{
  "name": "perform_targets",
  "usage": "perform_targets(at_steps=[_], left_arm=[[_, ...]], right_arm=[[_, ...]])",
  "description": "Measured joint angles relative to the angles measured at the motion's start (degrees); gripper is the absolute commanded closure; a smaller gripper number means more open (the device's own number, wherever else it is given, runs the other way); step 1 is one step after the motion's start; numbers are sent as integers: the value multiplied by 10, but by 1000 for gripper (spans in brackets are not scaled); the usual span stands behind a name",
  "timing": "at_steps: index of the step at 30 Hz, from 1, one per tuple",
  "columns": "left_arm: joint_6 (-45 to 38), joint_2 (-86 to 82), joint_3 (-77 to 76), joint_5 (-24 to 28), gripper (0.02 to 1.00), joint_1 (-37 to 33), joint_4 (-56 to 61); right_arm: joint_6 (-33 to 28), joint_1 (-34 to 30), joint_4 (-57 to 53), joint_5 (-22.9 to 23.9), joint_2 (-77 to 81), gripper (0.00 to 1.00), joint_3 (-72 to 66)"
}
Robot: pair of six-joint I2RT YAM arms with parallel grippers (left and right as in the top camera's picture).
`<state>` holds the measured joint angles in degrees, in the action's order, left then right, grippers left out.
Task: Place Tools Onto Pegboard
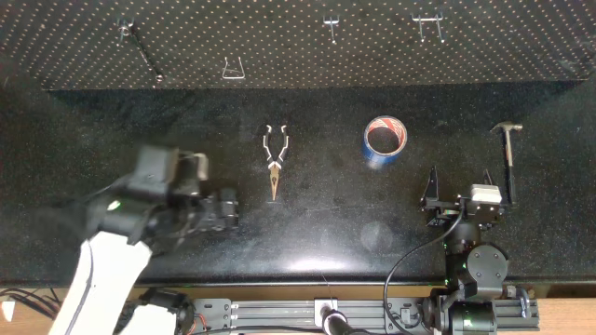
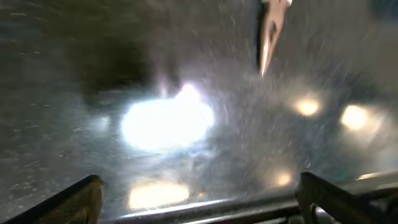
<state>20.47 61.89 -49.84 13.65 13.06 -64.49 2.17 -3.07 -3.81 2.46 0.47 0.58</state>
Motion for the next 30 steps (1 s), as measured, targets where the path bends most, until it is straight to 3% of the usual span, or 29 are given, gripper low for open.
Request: perform_targets(at_steps=[6,16,30], left_arm=[[28,150,-136,-68,23,133,2],[49,365,-250,-80,23,134,7],[50,480,-334,-92,23,134,22]], right_arm=[[0,0,0,0,0,62,0],[0,0,0,0,0,62,0],[0,0,0,0,0,62,0]])
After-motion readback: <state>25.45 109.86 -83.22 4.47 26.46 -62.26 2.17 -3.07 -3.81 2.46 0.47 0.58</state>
